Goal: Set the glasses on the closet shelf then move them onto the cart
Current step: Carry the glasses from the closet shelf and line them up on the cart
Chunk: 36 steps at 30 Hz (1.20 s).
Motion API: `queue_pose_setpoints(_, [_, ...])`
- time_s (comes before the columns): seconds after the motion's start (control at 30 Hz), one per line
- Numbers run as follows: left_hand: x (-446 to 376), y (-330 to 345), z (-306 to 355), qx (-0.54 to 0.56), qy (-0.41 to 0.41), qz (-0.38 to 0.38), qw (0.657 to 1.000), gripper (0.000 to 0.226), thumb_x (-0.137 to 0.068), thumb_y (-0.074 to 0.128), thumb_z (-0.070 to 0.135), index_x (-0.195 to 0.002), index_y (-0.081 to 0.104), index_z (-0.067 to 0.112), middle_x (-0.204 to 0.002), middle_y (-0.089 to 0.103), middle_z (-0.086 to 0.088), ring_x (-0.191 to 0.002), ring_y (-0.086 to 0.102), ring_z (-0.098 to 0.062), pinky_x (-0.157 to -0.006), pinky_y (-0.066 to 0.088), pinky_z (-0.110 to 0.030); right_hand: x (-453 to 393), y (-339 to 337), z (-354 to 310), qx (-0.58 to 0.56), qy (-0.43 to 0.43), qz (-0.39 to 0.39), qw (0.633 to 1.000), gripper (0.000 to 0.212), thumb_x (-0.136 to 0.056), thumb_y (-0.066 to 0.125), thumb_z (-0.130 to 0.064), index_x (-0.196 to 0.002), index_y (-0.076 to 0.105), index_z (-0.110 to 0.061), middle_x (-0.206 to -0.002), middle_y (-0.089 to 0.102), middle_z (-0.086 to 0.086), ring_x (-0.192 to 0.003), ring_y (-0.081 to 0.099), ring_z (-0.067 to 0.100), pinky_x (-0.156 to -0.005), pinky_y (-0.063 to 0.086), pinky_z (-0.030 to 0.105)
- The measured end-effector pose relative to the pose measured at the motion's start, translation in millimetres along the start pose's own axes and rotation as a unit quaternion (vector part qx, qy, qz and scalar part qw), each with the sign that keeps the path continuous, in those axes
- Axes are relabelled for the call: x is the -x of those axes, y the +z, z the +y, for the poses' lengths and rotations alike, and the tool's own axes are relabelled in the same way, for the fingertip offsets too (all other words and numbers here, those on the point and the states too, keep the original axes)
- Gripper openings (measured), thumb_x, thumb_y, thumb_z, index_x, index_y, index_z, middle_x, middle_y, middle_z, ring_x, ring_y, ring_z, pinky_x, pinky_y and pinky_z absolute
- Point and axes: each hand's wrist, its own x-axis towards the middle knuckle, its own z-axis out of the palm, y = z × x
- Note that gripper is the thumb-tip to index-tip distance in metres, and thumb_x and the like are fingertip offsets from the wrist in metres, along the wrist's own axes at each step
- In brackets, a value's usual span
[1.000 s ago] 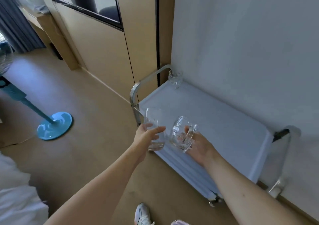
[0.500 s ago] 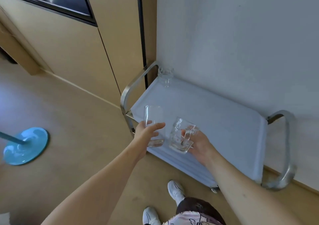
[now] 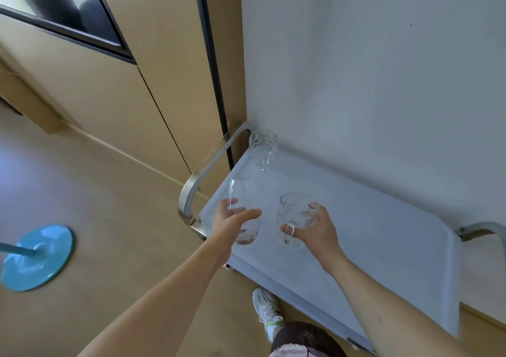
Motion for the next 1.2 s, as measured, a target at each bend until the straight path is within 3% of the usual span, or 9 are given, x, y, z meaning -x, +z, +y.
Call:
queue_pose_setpoints(0.13, [-35.0, 14.4, 14.0, -0.019, 0.011, 0.015, 1.0, 0.075, -0.07, 0.091, 0.034, -0.13, 0.047, 0.029, -0.127, 0.05, -0.001, -0.108, 0.059, -0.021, -0.084, 0.054, -0.037, -47.7, 0.7, -10.2, 0.052, -0.031, 0.002, 0.998, 0.1, -0.051, 0.101, -0.036, -0.132, 0.042, -0.031, -0.121, 0.059, -0.008, -0.107, 0.061, 0.018, -0.092, 0.049, 0.034])
queue_pose_setpoints(0.23, [-54.8, 25.2, 18.9, -0.032, 0.019, 0.035, 0.999, 0.082, -0.061, 0.092, 0.042, -0.129, 0.048, 0.034, -0.126, 0.051, 0.002, -0.111, 0.056, -0.014, -0.087, 0.05, -0.036, -79.1, 1.3, -14.2, 0.073, -0.055, 0.022, 0.996, 0.1, -0.051, 0.101, -0.032, -0.134, 0.044, -0.024, -0.129, 0.056, -0.003, -0.115, 0.056, 0.02, -0.094, 0.046, 0.034])
queue_pose_setpoints(0.4, [-82.8, 33.0, 19.9, -0.06, 0.033, 0.058, 0.996, 0.075, -0.068, 0.094, 0.026, -0.126, 0.049, 0.04, -0.126, 0.052, 0.01, -0.118, 0.053, -0.008, -0.079, 0.048, -0.028, -129.1, -1.1, -15.5, 0.089, -0.077, 0.023, 0.993, 0.102, -0.045, 0.102, -0.03, -0.132, 0.048, -0.025, -0.128, 0.055, -0.001, -0.118, 0.054, 0.02, -0.098, 0.045, 0.034])
queue_pose_setpoints(0.57, [-104.2, 37.0, 16.8, -0.103, 0.044, 0.086, 0.99, 0.076, -0.065, 0.095, 0.025, -0.125, 0.051, 0.038, -0.126, 0.053, 0.018, -0.124, 0.05, -0.006, -0.086, 0.045, -0.023, -168.7, -6.7, -19.6, 0.069, -0.099, -0.003, 0.993, 0.093, -0.046, 0.103, -0.025, -0.116, 0.046, -0.044, -0.114, 0.057, -0.024, -0.11, 0.056, 0.007, -0.094, 0.045, 0.025])
queue_pose_setpoints(0.67, [-113.8, 42.5, 16.9, -0.119, 0.049, 0.092, 0.987, 0.074, -0.065, 0.095, 0.023, -0.121, 0.051, 0.044, -0.124, 0.052, 0.02, -0.121, 0.048, -0.004, -0.084, 0.045, -0.021, -188.4, -8.4, -17.7, 0.054, -0.093, -0.015, 0.994, 0.1, -0.043, 0.103, -0.024, -0.122, 0.046, -0.046, -0.117, 0.057, -0.029, -0.11, 0.058, -0.002, -0.098, 0.046, 0.023])
queue_pose_setpoints(0.8, [-122.0, 48.8, 16.7, -0.126, 0.052, 0.107, 0.985, 0.075, -0.066, 0.094, 0.024, -0.118, 0.048, 0.052, -0.125, 0.052, 0.023, -0.12, 0.049, -0.005, -0.086, 0.046, -0.024, -206.1, -9.6, -14.5, 0.046, -0.1, -0.037, 0.993, 0.109, -0.042, 0.104, -0.02, -0.134, 0.049, -0.038, -0.127, 0.06, -0.018, -0.118, 0.06, 0.005, -0.104, 0.05, 0.031])
queue_pose_setpoints(0.9, [-126.3, 51.8, 15.4, -0.131, 0.054, 0.113, 0.983, 0.077, -0.066, 0.094, 0.026, -0.12, 0.047, 0.053, -0.126, 0.052, 0.026, -0.123, 0.049, -0.006, -0.093, 0.049, -0.029, -214.3, -8.5, -12.5, 0.059, -0.118, -0.054, 0.99, 0.112, -0.043, 0.104, -0.02, -0.139, 0.047, -0.035, -0.128, 0.057, -0.024, -0.122, 0.059, 0.009, -0.105, 0.05, 0.038])
queue_pose_setpoints(1.0, [-128.4, 54.8, 13.9, -0.139, 0.058, 0.118, 0.981, 0.078, -0.067, 0.094, 0.025, -0.124, 0.047, 0.049, -0.127, 0.053, 0.026, -0.123, 0.05, -0.007, -0.102, 0.049, -0.034, -219.1, -5.5, -11.9, 0.065, -0.128, -0.055, 0.988, 0.113, -0.043, 0.103, -0.022, -0.14, 0.046, -0.033, -0.131, 0.059, -0.014, -0.122, 0.058, 0.011, -0.104, 0.05, 0.04])
queue_pose_setpoints(1.2, [-127.6, 55.8, 12.0, -0.146, 0.054, 0.12, 0.981, 0.08, -0.067, 0.094, 0.023, -0.128, 0.048, 0.046, -0.123, 0.053, 0.02, -0.117, 0.054, -0.011, -0.101, 0.052, -0.039, -224.6, -0.2, -16.1, 0.061, -0.134, -0.05, 0.988, 0.116, -0.043, 0.104, -0.025, -0.143, 0.045, -0.031, -0.134, 0.059, -0.007, -0.125, 0.057, 0.012, -0.106, 0.049, 0.04])
